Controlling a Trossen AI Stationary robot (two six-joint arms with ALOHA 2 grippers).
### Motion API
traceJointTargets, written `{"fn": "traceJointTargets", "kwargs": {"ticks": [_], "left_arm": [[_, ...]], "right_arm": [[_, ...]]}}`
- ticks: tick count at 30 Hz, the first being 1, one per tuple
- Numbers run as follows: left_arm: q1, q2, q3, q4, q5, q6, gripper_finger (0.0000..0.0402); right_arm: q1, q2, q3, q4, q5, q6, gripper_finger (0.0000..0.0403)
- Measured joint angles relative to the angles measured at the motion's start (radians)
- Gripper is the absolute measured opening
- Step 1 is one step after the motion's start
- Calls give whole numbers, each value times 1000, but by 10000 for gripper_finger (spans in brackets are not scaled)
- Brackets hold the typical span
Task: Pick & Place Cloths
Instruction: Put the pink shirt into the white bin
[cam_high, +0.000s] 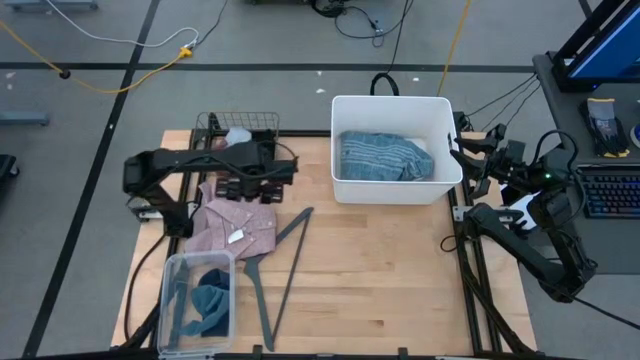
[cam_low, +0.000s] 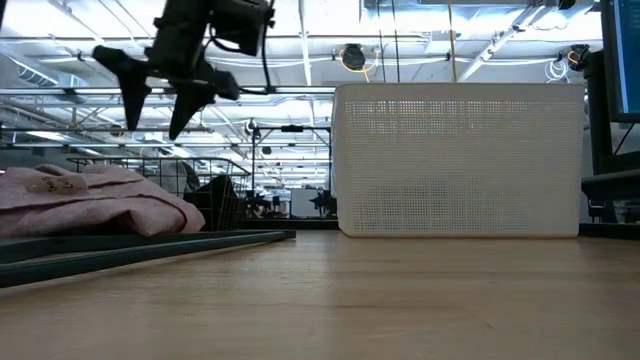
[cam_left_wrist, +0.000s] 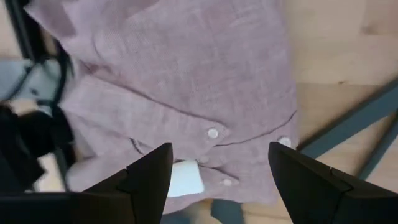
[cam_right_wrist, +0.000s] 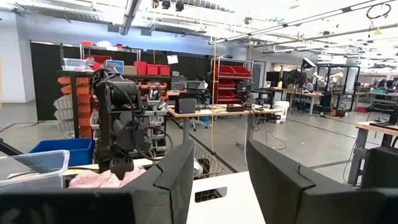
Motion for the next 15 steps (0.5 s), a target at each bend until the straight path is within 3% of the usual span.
{"fn": "traceJointTargets", "kwargs": {"ticks": [5, 10, 15], "left_arm": [[0, -69, -129, 135, 2, -51, 269], [7, -67, -221, 158, -2, -58, 269], [12, -62, -344, 296, -37, -60, 269]], "right_arm": [[0, 0, 0, 0, 0, 0, 139], [0, 0, 0, 0, 0, 2, 139], [0, 0, 0, 0, 0, 3, 139]]}}
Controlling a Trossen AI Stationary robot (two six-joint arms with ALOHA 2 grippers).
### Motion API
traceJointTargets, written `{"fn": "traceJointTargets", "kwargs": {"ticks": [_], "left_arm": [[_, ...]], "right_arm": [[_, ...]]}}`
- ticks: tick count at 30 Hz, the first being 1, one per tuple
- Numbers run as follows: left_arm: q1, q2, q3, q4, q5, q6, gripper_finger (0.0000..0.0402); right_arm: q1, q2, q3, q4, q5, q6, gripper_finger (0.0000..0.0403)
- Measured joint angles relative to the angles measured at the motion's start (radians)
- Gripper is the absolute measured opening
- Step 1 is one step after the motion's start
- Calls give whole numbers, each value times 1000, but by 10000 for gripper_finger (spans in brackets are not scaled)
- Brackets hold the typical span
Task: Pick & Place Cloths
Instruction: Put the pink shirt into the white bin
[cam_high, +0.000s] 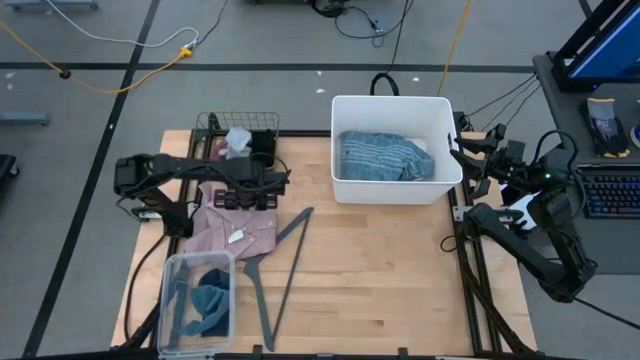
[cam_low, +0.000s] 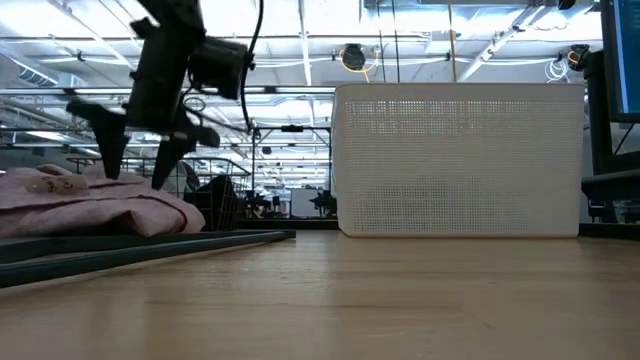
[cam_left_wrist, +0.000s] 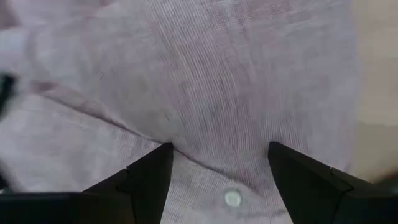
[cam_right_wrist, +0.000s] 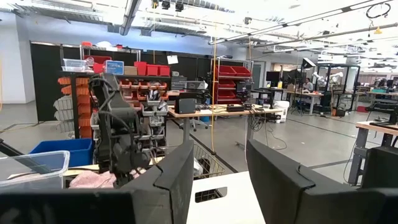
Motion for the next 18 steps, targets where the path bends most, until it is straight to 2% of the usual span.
{"fn": "traceJointTargets", "kwargs": {"ticks": [9, 14, 18], "left_arm": [[32, -3, -269, 393, 92, -26, 269], [31, -6, -299, 425, 91, -4, 260], [29, -6, -300, 426, 65, 43, 206]], "right_arm": [[0, 0, 0, 0, 4, 0, 139], [0, 0, 0, 1, 5, 1, 139], [0, 0, 0, 1, 40, 1, 139]]}}
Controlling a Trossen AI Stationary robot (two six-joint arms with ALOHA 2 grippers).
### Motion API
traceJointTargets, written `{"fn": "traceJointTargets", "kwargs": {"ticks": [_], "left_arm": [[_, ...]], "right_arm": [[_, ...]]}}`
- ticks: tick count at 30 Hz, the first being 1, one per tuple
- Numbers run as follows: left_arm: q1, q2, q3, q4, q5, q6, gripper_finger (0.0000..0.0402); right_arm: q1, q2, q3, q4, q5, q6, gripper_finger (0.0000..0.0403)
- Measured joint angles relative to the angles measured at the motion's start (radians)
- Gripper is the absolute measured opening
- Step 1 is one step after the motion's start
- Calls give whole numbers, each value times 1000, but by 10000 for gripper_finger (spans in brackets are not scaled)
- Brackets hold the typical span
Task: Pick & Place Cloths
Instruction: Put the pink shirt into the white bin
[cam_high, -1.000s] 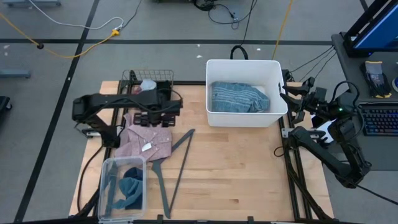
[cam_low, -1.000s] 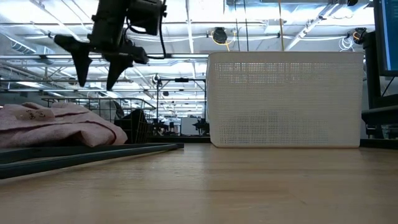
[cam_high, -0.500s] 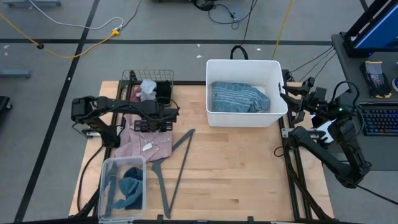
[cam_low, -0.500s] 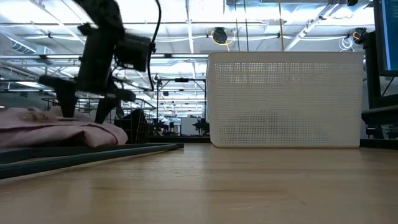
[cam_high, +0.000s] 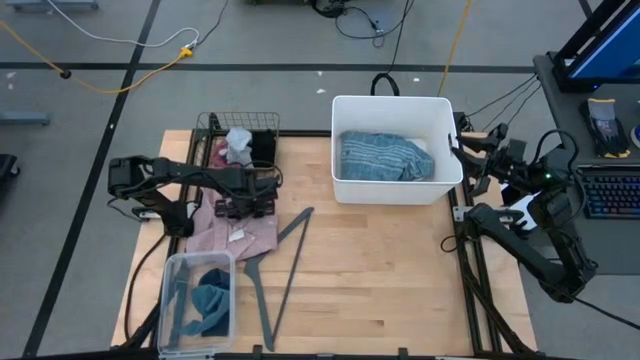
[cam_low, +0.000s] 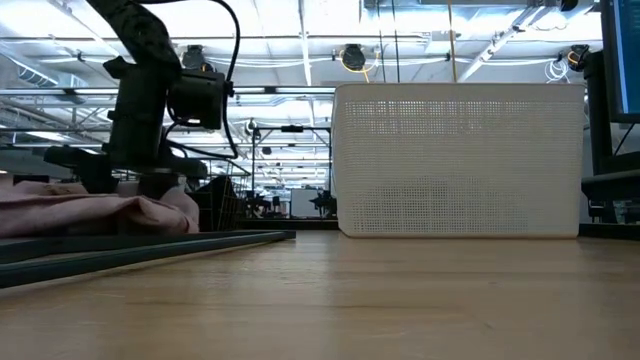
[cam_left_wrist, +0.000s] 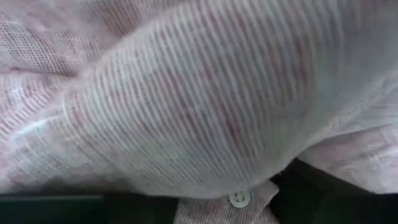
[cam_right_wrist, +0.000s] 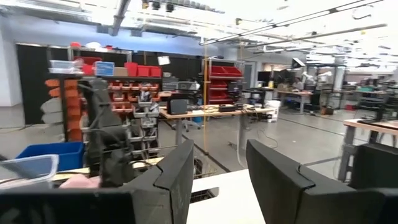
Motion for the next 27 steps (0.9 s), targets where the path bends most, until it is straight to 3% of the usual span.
{"fn": "traceJointTargets", "kwargs": {"ticks": [9, 16, 27], "left_arm": [[-16, 1, 0, 32, -53, 44, 20], [-35, -38, -8, 38, -61, 72, 18], [-33, -364, -11, 81, -112, 68, 17]], "right_arm": [[0, 0, 0, 0, 17, 0, 139], [0, 0, 0, 0, 16, 0, 139], [0, 1, 0, 0, 14, 0, 139]]}}
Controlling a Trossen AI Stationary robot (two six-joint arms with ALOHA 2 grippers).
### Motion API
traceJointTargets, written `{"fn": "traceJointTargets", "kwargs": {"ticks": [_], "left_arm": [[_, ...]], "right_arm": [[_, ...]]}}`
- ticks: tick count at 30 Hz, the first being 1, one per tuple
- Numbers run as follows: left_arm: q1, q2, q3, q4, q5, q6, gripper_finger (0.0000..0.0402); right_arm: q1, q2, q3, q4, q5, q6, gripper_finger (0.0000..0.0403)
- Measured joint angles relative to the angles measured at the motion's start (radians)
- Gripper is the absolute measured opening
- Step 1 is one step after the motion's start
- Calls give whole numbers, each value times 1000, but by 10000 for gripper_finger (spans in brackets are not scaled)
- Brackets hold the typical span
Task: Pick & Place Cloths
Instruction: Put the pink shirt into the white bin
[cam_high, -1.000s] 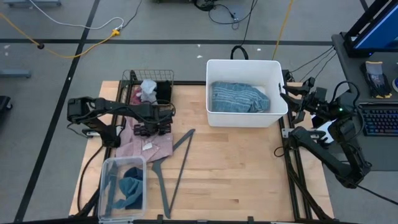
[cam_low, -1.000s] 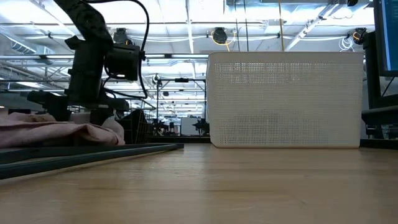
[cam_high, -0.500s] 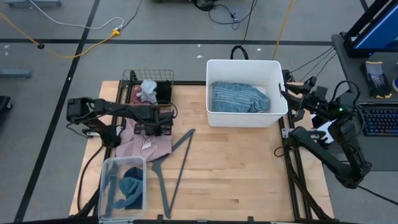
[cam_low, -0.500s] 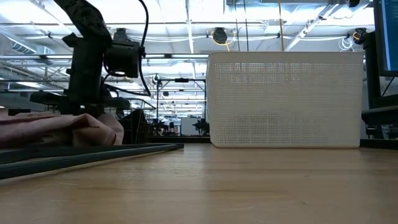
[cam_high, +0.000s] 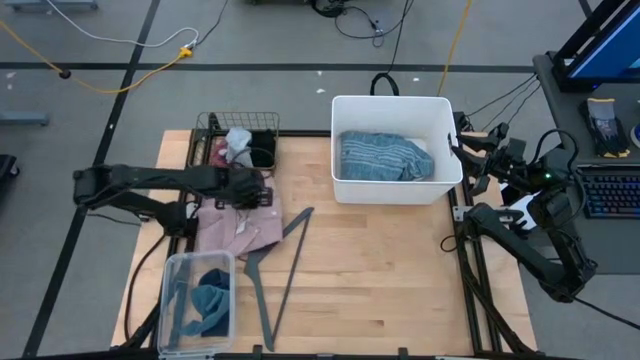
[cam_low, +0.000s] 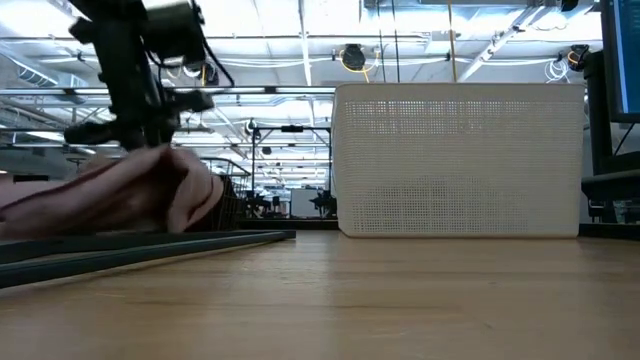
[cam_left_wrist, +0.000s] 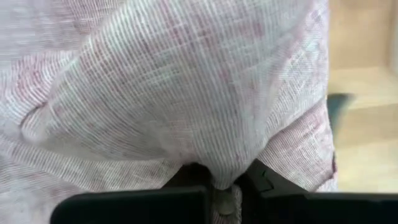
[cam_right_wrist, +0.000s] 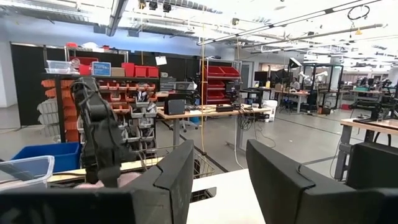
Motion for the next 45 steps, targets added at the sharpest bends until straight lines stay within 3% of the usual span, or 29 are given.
{"fn": "traceJointTargets", "kwargs": {"ticks": [10, 18, 38, 45], "left_arm": [[-2, -269, 1, 17, -35, -51, 16], [-2, -408, 3, 179, -41, -18, 16], [-2, -461, 5, 1031, -92, 322, 15], [-2, -459, 5, 1195, 11, 473, 15]], "right_arm": [[0, 0, 0, 0, -1, 0, 139], [0, 0, 0, 0, -1, 0, 139], [0, 0, 0, 0, 3, 0, 139], [0, 0, 0, 0, 3, 0, 139]]}}
